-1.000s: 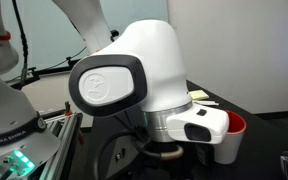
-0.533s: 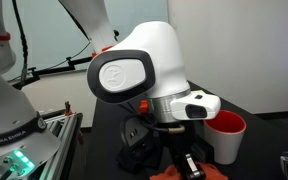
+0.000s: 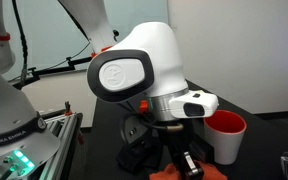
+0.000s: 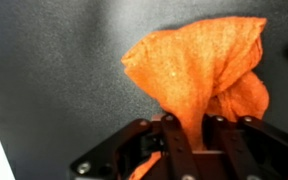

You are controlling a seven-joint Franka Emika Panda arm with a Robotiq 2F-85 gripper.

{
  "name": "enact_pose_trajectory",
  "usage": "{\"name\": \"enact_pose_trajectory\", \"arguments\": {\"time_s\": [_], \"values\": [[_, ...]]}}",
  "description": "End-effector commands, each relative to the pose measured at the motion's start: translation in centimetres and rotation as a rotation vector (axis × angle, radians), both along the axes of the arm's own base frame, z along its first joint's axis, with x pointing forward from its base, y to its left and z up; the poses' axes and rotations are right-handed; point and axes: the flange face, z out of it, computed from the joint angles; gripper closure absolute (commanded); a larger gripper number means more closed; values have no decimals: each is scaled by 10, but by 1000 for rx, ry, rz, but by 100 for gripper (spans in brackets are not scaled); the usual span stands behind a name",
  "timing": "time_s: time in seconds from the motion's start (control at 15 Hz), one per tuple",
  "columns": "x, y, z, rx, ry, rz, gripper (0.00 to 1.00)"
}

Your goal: Use the orange towel to wipe the table

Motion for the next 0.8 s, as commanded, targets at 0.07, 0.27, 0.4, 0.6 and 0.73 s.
{"name": "enact_pose_trajectory", "arguments": {"time_s": [0.07, 0.27, 0.4, 0.6, 0.73], "values": [[-23, -15, 3, 12, -19, 19, 97], [-31, -25, 4, 14, -27, 16, 97], [-33, -27, 3, 14, -28, 14, 97], [-33, -27, 3, 14, -28, 13, 97], [-33, -26, 3, 14, -28, 11, 97]]}}
